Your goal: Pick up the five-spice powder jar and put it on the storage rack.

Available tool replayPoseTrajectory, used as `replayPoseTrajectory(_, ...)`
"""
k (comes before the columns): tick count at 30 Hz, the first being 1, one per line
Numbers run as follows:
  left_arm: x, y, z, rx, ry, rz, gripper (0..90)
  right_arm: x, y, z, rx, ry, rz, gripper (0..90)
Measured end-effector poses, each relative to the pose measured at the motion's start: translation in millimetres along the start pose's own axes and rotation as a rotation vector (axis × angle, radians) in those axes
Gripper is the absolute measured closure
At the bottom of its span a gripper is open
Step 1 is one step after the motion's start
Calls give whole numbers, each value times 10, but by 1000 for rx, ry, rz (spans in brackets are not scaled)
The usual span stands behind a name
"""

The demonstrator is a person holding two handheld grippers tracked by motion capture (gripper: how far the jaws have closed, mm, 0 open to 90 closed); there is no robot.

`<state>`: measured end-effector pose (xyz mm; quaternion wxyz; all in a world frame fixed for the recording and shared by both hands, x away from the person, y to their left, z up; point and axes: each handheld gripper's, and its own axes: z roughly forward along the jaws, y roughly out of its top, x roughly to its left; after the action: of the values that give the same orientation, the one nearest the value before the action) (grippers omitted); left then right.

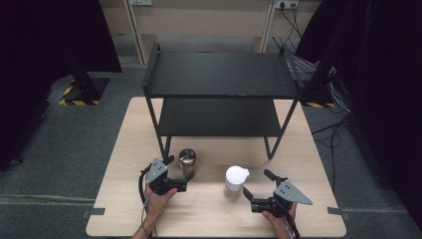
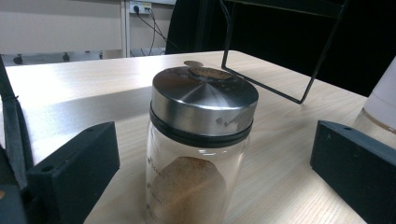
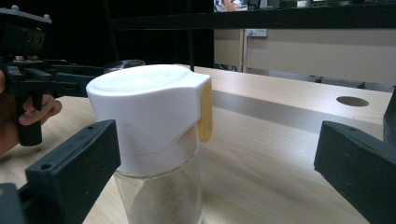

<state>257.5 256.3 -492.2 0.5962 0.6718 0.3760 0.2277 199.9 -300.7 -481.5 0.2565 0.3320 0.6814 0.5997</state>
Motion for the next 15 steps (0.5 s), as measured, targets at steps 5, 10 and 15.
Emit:
replayPoseTrajectory(5, 15, -7, 41, -4, -4, -18, 7, 10, 1, 12, 4, 4, -7, 6)
replayPoseTrajectory(10, -7, -5, 128, 1, -5, -15, 7, 15, 3, 13, 6, 3, -8, 6)
replayPoseTrajectory(15, -20, 2, 193, -1, 2, -8, 7, 8, 2, 10, 5, 5, -8, 6)
